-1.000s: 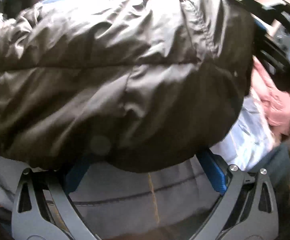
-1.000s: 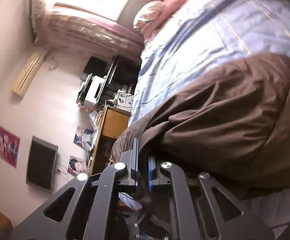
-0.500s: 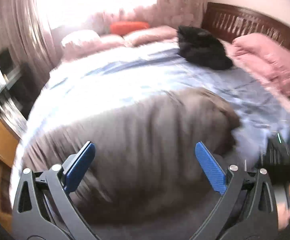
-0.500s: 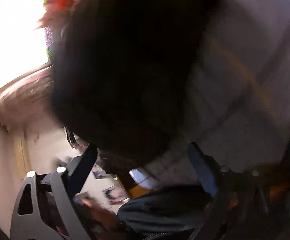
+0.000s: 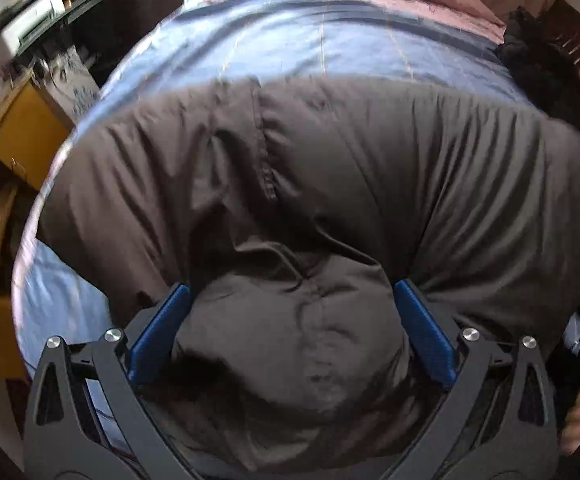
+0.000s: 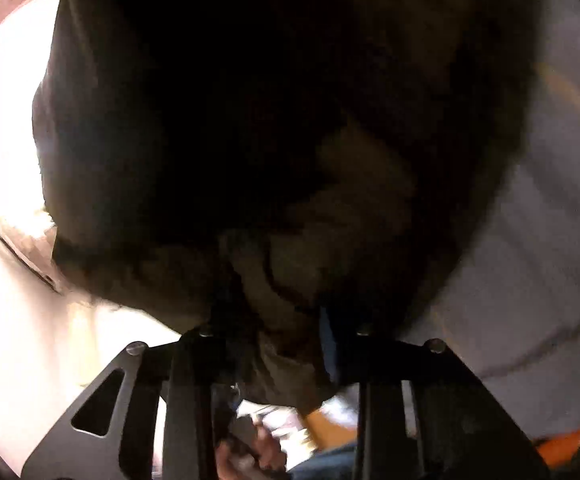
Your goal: Fold large clothes
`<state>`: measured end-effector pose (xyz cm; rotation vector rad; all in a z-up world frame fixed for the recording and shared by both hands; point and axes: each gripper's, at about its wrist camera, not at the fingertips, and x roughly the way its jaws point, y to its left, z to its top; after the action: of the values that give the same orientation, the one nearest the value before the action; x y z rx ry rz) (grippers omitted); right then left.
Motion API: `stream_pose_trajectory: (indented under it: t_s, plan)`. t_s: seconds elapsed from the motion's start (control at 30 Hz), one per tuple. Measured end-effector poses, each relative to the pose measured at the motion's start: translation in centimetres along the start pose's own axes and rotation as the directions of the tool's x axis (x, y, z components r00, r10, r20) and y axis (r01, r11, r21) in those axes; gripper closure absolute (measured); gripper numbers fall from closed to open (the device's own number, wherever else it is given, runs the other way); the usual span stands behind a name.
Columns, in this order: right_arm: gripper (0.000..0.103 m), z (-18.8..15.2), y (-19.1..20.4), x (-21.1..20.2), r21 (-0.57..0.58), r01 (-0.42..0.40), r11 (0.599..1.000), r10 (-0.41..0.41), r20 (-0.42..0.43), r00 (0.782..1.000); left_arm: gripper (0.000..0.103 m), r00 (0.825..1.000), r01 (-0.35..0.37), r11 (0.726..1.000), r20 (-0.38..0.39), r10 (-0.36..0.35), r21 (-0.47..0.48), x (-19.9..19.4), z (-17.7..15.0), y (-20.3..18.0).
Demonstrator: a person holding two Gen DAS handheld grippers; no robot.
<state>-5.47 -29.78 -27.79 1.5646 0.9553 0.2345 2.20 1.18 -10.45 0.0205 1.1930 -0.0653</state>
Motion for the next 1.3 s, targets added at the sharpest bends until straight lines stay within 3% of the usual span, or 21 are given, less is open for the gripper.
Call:
stream_pose_trajectory:
  t_s: [0.13, 0.23, 0.27, 0.3, 0.4, 0.47, 0.53, 0.6, 0.67, 0.7, 0.73, 0.77, 0.83, 0.9, 0.97, 1.0, 1.03, 1.1, 1.17, 1.2, 1.3]
  plan:
    - [0.076, 0.9, 4.2, 0.9, -0.249, 0.06, 0.967, -0.046, 0.063, 0.997, 0.002, 1.0, 0.011, 1.0, -0.024, -0.012, -0.01, 0.8, -1.5, -1.3]
    - [0.076, 0.4, 7.3, 0.6, -0.463, 0.075, 0.883, -0.023, 0.117, 0.993, 0.002, 1.0, 0.015, 1.0, -0.021, -0.015, 0.003, 1.0, -2.5, -2.7]
    - [0.076, 0.0, 7.9, 0.7, -0.546, 0.121, 0.829, -0.048, 0.147, 0.988, 0.002, 1.0, 0.011, 1.0, -0.024, -0.011, 0.009, 1.2, -2.8, -3.0]
    - [0.076, -0.1, 7.7, 0.9, -0.566, 0.147, 0.811, -0.069, 0.156, 0.985, 0.002, 1.0, 0.002, 1.0, -0.03, -0.002, 0.015, 1.5, -3.0, -3.2]
    - [0.073, 2.1, 2.7, 0.6, -0.301, 0.146, 0.942, -0.123, 0.095, 0.988, 0.002, 0.999, 0.02, 0.999, -0.051, -0.018, 0.033, 2.5, -3.0, -3.8]
    - [0.068, 2.0, 1.0, -1.9, -0.182, 0.142, 0.973, -0.122, 0.116, 0.986, 0.002, 0.998, 0.027, 0.999, -0.05, -0.026, 0.028, 2.6, -3.3, -3.6]
    - [0.066, 0.3, 2.1, -5.5, -0.206, 0.2, 0.958, -0.146, 0.251, 0.957, 0.002, 0.999, 0.023, 1.0, -0.038, -0.023, 0.018, 2.5, -3.7, -3.5]
    - [0.066, -2.2, 5.0, -9.4, -0.287, 0.298, 0.91, -0.147, 0.448, 0.882, 0.002, 1.0, 0.01, 1.0, -0.022, -0.01, 0.008, 2.3, -4.2, -3.5]
    - [0.066, -4.6, 7.9, -11.4, -0.414, 0.323, 0.851, -0.077, 0.51, 0.857, 0.002, 1.0, -0.005, 1.0, -0.008, 0.005, 0.001, 2.1, -4.6, -3.6]
    - [0.066, -5.5, 9.5, -11.0, -0.478, 0.308, 0.822, -0.038, 0.494, 0.869, 0.002, 1.0, -0.013, 1.0, -0.003, 0.013, 0.001, 2.0, -5.0, -3.8]
    - [0.065, -6.6, 11.3, -9.6, -0.561, 0.283, 0.778, -0.006, 0.443, 0.896, 0.002, 1.0, -0.022, 1.0, 0.004, 0.022, 0.003, 1.9, -5.3, -4.1]
    - [0.065, -7.6, 12.9, -7.7, -0.645, 0.247, 0.723, -0.008, 0.349, 0.937, 0.002, 0.999, -0.03, 1.0, 0.009, 0.03, 0.007, 1.5, -5.7, -4.6]
    - [0.065, -8.1, 14.8, -5.7, -0.721, 0.181, 0.669, -0.046, 0.202, 0.978, 0.002, 0.999, -0.042, 0.999, 0.016, 0.041, 0.013, 1.2, -6.2, -5.1]
    - [0.065, -9.6, 15.4, -2.5, -0.782, 0.213, 0.586, -0.15, 0.154, 0.977, 0.002, 0.999, -0.045, 0.999, 0.017, 0.045, 0.016, 0.9, -6.7, -5.2]
    - [0.066, -9.5, 15.1, -0.1, -0.8, 0.336, 0.498, -0.274, 0.222, 0.936, 0.002, 0.999, -0.046, 0.999, 0.014, 0.046, 0.021, 0.7, -7.2, -5.5]
    - [0.08, -9.0, 14.4, 0.1, -0.785, 0.389, 0.483, -0.319, 0.256, 0.912, 0.002, 0.999, -0.043, 0.999, 0.012, 0.043, 0.021, 0.8, -7.1, -5.5]
    - [0.103, -7.5, 13.1, 0.4, -0.737, 0.477, 0.479, -0.389, 0.309, 0.868, 0.002, 0.999, -0.034, 0.999, 0.005, 0.034, 0.02, 0.8, -7.3, -5.6]
    - [0.103, -4.7, 10.0, 0.2, -0.646, 0.578, 0.498, -0.486, 0.344, 0.803, 0.002, 1.0, -0.022, 1.0, -0.007, 0.022, 0.022, 1.4, -7.2, -5.6]
    - [0.103, -2.9, 6.5, -0.9, -0.595, 0.577, 0.56, -0.507, 0.304, 0.806, 0.002, 0.999, -0.004, 0.999, -0.032, 0.006, 0.038, 2.0, -7.5, -6.2]
    - [0.103, -2.5, 5.4, -0.4, -0.586, 0.575, 0.571, -0.512, 0.293, 0.807, 0.002, 0.999, -0.003, 0.999, -0.04, 0.004, 0.047, 2.2, -7.6, -6.5]
    - [0.103, -3.4, 5.6, 0.2, -0.612, 0.628, 0.481, -0.539, 0.359, 0.762, 0.002, 1.0, -0.005, 0.999, -0.015, 0.006, 0.051, 1.7, -7.5, -6.7]
